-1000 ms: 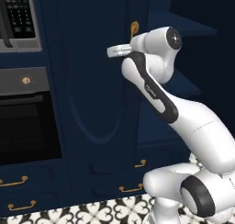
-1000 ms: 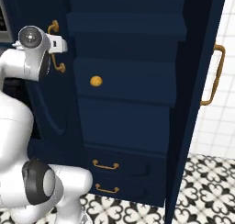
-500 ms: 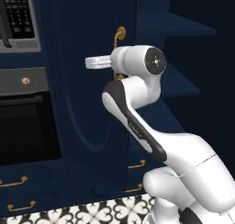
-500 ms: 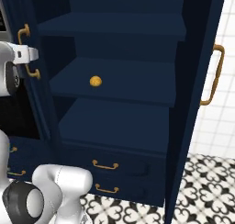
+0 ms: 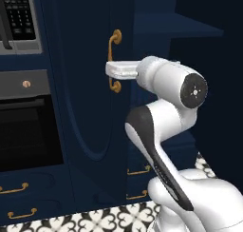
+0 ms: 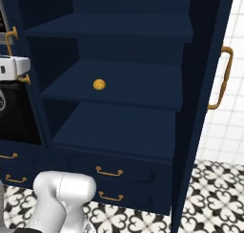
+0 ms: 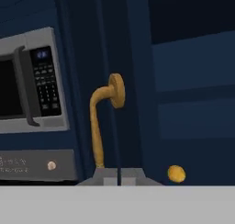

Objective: Open the cabinet, pick up the bread from the cabinet and place it in the basket. Then move the basket to the dining counter.

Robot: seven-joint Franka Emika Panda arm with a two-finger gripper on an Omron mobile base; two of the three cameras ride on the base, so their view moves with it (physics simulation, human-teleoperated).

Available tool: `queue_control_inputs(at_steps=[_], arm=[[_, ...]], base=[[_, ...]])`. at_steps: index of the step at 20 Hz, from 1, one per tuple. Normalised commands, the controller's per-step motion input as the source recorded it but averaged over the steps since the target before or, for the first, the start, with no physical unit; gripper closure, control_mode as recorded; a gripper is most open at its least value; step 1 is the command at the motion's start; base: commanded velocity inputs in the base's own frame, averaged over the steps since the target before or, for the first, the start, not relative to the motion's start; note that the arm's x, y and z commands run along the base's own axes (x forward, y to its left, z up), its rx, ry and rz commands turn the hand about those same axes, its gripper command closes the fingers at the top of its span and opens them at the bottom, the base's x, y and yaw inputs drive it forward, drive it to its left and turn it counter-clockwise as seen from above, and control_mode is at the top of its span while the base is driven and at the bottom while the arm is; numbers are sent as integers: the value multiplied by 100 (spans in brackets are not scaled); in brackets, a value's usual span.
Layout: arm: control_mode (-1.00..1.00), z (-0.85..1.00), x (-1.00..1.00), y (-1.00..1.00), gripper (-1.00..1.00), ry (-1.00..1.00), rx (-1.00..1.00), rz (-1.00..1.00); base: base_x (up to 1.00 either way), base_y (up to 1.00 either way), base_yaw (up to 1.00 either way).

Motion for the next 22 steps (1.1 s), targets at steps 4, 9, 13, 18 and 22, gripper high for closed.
queue_control_inputs(at_steps=[4,9,13,18,22], arm=[[-100,23,-76,-100,100,-12,36,-3],[-100,3,3,-57,100,17,59,4],[-100,0,0,-55,100,11,84,26],[-100,17,17,-18,100,29,46,29],[-100,5,32,0,100,26,29,22]], base=[[0,0,0],[0,0,0],[0,0,0],[0,0,0],[0,0,0]])
